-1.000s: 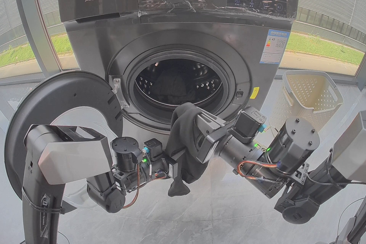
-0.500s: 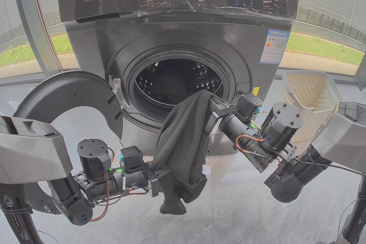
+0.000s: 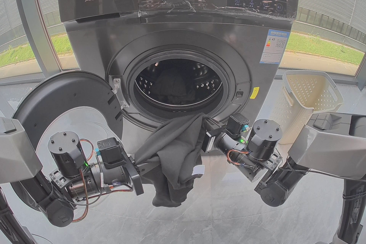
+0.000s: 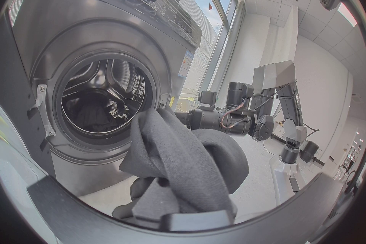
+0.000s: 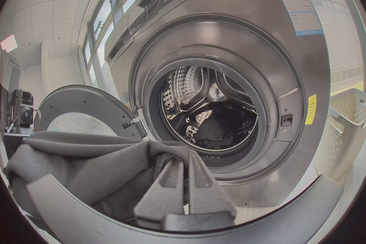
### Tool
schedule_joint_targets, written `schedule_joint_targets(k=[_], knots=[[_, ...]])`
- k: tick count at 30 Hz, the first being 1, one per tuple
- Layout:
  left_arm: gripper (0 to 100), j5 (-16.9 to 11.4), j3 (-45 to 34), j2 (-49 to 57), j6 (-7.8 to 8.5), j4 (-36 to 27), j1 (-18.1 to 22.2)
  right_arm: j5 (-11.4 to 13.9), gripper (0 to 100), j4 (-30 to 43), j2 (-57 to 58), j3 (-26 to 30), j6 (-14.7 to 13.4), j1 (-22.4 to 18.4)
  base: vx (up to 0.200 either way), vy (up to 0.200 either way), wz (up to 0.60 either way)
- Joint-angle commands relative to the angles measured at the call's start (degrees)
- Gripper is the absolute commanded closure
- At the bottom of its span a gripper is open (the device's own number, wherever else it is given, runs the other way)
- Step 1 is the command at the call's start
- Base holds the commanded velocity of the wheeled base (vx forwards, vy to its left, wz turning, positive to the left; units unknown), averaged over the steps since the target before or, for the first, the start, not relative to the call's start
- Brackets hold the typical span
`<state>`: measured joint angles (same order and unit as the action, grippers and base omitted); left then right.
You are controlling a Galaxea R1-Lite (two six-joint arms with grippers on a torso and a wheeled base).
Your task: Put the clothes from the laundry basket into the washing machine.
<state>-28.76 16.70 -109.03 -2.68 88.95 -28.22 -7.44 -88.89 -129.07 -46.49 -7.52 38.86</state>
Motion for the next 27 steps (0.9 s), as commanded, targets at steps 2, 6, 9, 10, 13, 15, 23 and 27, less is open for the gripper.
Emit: schedule_joint_targets(k=[2,6,9,10,13,15,23,27], knots=[[100,0.1,0.3,0.8,-0.04,0.4,0.2,0.0,0,-0.1,0.0,1.4,-0.7,0.7,0.000,0.000,0.00],[100,0.5,1.0,0.9,-0.22,0.4,0.4,-0.6,0,0.0,1.0,2.5,-0.9,1.3,0.000,0.000,0.00],[100,4.8,1.8,1.5,-0.22,0.4,0.9,-0.7,0,0.1,4.9,10.3,0.0,0.6,0.000,0.000,0.00],[100,5.4,1.8,1.5,-0.31,0.4,0.9,-0.6,0,0.1,5.3,11.3,0.1,0.6,0.000,0.000,0.00],[100,13.4,3.0,2.1,-0.48,0.4,0.4,-0.7,0,0.2,9.0,22.7,0.1,-0.5,0.000,0.000,0.00],[100,15.9,3.4,2.3,-1.19,0.4,0.3,-0.5,0,0.1,10.5,28.0,-0.3,-1.9,0.000,0.000,0.00],[100,23.1,4.3,2.0,-2.15,0.4,-0.3,-1.2,0,0.0,11.7,32.3,-1.0,-6.3,0.000,0.000,0.00],[100,24.4,4.5,2.0,-2.68,0.3,-0.8,-1.0,0,0.0,11.6,31.6,-0.7,-9.7,0.000,0.000,0.00]])
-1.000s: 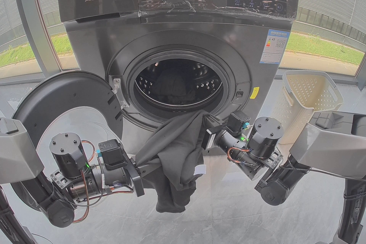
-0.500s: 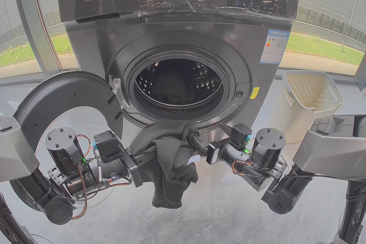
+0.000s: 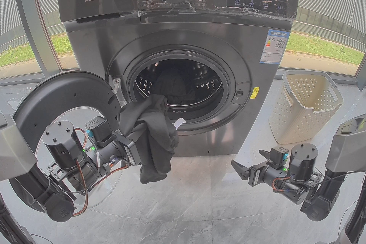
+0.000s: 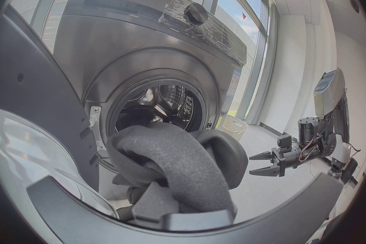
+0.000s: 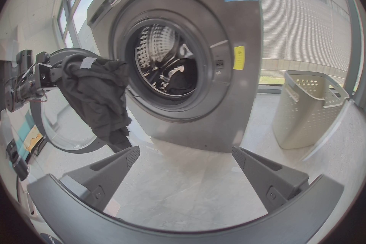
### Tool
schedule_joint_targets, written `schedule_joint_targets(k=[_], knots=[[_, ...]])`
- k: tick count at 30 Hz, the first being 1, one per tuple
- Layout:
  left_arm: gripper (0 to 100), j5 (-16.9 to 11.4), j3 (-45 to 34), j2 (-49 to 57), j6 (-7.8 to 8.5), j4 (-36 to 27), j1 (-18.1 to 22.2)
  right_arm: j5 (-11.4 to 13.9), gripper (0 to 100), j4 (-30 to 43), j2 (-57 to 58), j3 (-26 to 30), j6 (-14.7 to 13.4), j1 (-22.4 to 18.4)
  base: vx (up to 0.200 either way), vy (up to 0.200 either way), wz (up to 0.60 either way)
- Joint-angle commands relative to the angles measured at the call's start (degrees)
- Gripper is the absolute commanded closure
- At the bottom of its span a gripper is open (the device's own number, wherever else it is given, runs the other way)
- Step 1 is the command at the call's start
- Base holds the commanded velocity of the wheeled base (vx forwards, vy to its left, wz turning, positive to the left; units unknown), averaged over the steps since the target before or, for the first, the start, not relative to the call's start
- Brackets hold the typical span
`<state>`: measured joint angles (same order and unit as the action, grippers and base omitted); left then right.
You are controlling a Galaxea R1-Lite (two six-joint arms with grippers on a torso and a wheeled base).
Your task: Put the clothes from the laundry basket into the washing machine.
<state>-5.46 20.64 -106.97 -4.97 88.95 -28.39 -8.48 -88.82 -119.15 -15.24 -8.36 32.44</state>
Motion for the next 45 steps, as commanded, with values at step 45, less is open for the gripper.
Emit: schedule_joint_targets(k=[45], knots=[[100,7.2,1.8,-6.1,0.49,0.4,-3.5,-0.1,0,0.0,2.9,0.6,-0.2,-0.2,0.062,0.000,0.00]])
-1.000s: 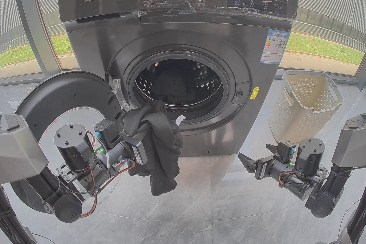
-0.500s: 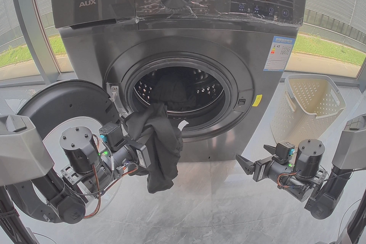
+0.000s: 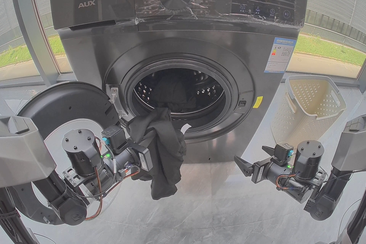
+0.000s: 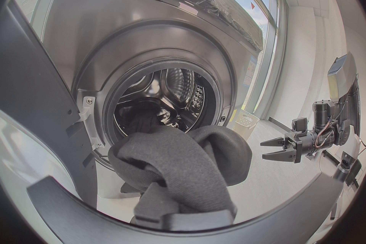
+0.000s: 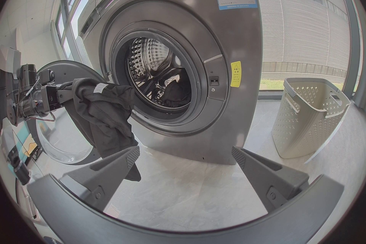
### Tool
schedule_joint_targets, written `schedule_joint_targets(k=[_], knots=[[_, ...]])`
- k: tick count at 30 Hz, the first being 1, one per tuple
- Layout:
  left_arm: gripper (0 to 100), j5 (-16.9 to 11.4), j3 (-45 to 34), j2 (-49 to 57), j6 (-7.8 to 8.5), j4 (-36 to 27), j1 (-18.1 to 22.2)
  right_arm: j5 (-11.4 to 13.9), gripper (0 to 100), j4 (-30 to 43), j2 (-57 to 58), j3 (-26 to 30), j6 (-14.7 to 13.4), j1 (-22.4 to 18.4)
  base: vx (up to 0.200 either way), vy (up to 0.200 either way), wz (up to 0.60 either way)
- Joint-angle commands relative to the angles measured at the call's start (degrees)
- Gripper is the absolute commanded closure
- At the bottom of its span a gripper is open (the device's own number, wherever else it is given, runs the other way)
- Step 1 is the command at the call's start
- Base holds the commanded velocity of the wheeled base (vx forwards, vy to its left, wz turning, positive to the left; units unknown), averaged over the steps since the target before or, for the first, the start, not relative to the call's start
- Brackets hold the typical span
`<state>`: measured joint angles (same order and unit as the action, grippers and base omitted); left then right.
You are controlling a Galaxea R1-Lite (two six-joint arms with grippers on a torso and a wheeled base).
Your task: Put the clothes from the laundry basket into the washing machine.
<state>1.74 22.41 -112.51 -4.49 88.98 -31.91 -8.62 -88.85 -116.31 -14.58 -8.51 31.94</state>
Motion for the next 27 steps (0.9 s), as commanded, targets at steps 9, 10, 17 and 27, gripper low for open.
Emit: schedule_joint_targets(k=[9,10,17,27], knots=[[100,0.7,0.0,-1.0,0.00,0.5,-0.7,0.0,0,0.0,-0.1,0.3,0.0,0.3,0.044,0.000,0.00],[100,0.7,0.0,-1.0,0.00,0.5,-0.7,0.0,0,0.0,-0.1,0.3,0.0,0.2,0.000,0.000,0.00],[100,0.7,-0.1,-1.4,0.00,0.5,-0.8,0.0,0,-0.1,-0.1,0.3,0.0,0.3,0.057,0.000,0.00],[100,1.8,-0.9,-1.6,0.00,0.5,-3.7,0.0,0,0.0,0.0,1.0,-0.1,3.0,0.000,0.000,0.00]])
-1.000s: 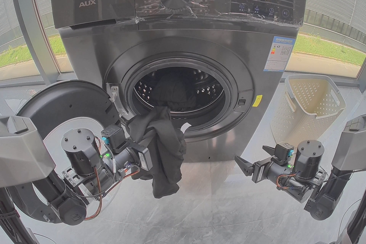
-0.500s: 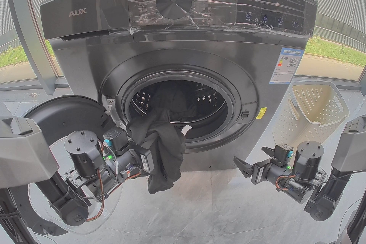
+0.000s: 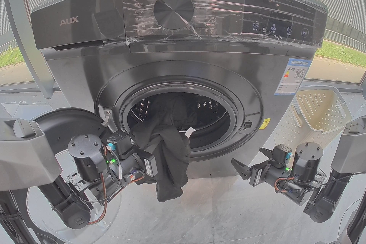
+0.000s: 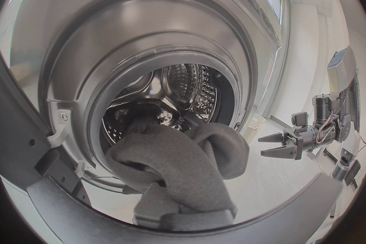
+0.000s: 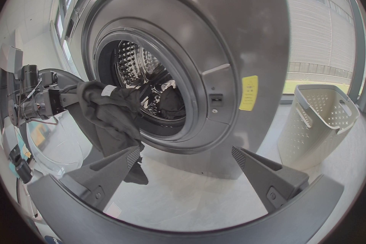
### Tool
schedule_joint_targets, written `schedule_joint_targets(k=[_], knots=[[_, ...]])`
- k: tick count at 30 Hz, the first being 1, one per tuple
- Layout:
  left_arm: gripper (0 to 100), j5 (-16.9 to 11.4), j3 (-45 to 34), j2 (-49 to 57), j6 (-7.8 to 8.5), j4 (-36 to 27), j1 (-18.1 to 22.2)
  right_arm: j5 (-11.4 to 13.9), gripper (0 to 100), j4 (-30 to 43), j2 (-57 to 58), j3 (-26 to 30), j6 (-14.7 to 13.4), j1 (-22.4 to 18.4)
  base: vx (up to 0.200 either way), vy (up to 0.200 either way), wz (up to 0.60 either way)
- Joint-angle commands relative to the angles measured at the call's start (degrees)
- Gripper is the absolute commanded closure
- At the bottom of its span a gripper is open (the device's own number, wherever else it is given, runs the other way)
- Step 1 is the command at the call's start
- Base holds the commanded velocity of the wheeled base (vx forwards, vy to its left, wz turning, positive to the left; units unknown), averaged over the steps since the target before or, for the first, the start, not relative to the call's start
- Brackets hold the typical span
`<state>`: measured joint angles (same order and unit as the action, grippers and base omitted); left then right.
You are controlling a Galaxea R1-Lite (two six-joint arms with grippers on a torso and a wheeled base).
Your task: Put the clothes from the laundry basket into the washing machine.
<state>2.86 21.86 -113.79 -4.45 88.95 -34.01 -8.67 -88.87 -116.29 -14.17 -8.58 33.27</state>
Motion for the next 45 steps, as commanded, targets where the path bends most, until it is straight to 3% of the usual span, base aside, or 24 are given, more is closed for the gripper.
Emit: schedule_joint_targets(k=[1,7,8,16,23,39,45], knots=[[100,0.9,-0.1,-0.3,-0.03,0.5,-1.8,0.1,0,0.0,0.2,1.3,0.0,2.4,0.000,0.000,0.00],[100,1.9,4.3,-2.8,-0.12,0.4,-1.9,0.1,0,0.1,1.6,3.4,0.0,6.0,0.000,0.000,0.00],[100,2.4,8.3,-5.7,-0.38,0.3,-1.5,0.1,0,0.1,1.9,3.8,0.1,7.1,0.000,0.000,0.00],[100,2.1,20.2,-16.6,-1.18,0.3,-1.2,0.0,0,0.0,1.9,4.1,0.1,8.5,0.000,0.000,0.00],[100,2.7,33.1,-24.5,-0.74,-0.6,0.8,0.0,0,0.1,1.8,4.4,0.1,8.7,0.000,0.000,0.00],[100,2.4,51.6,-30.4,-0.56,-16.7,2.9,-0.1,0,0.1,1.4,4.6,0.1,8.8,0.000,0.000,0.00],[100,2.8,60.8,-33.8,0.76,-23.3,3.6,-0.1,0,0.1,1.1,4.6,0.1,8.8,0.000,0.000,0.00]])
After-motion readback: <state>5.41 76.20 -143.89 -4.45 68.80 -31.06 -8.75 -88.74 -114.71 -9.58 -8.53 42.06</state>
